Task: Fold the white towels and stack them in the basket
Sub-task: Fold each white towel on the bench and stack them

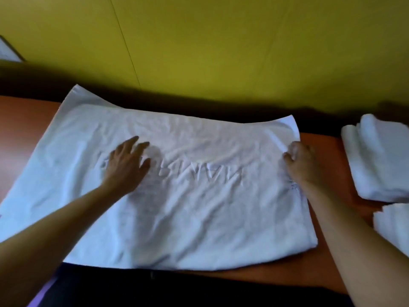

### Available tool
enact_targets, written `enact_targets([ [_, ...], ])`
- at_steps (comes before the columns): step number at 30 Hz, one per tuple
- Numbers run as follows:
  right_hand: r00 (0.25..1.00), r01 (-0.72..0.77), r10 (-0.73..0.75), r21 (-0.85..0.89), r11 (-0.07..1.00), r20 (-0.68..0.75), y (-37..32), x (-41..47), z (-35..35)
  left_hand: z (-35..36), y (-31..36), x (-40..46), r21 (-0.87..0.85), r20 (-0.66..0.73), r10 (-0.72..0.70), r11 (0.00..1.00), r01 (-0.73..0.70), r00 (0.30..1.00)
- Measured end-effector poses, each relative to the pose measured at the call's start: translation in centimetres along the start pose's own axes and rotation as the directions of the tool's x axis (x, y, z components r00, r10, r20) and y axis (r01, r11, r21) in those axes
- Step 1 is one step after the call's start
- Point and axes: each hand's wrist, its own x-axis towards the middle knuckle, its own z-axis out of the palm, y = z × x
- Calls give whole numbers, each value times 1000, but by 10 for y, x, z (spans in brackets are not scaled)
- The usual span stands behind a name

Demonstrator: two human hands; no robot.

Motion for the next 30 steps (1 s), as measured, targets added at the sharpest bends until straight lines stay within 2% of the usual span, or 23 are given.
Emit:
enact_targets([
  [3, 995, -100, 97, 97, 990, 28, 0, -18, -14, 32, 59, -55, -17, 26, 141, 990, -141, 990],
  [7, 968, -219, 188, 194, 956, 166, 14, -41, -34, 52, 136, -120, -36, 41, 291, 956, -290, 956],
  [10, 934, -306, 262, 162, 938, 244, 25, -58, -42, 57, 191, -159, -123, 22, 477, 874, -471, 879],
  [12, 910, -345, 291, 151, 926, 295, 30, -67, -46, 58, 222, -175, -135, 106, 583, 811, -569, 806],
  [13, 901, -358, 282, 199, 912, 329, 34, -70, -46, 59, 234, -180, -125, 143, 604, 797, -591, 784],
  [15, 888, -371, 241, 301, 878, 391, 37, -79, -47, 64, 254, -184, -77, 165, 597, 801, -594, 785],
  [17, 892, -351, 201, 343, 871, 404, 41, -87, -49, 65, 266, -181, -90, 137, 535, 845, -528, 833],
  [20, 881, -410, 215, 456, 790, 421, 48, -86, -54, 49, 274, -172, -300, 108, 322, 913, -278, 941],
  [21, 862, -458, 229, 501, 734, 452, 50, -84, -56, 39, 275, -168, -370, 135, 250, 910, -185, 959],
  [23, 816, -540, 250, 534, 650, 521, 50, -83, -60, 34, 274, -159, -446, 158, 175, 891, -88, 972],
  [24, 801, -553, 261, 501, 665, 538, 51, -82, -60, 36, 272, -155, -408, 164, 183, 907, -102, 969],
  [27, 821, -506, 282, 405, 761, 496, 55, -84, -49, 46, 269, -146, -112, 177, 226, 972, -208, 958],
  [30, 896, -385, 273, 308, 870, 349, 61, -79, -42, 60, 278, -156, 14, 115, 414, 908, -418, 903],
])
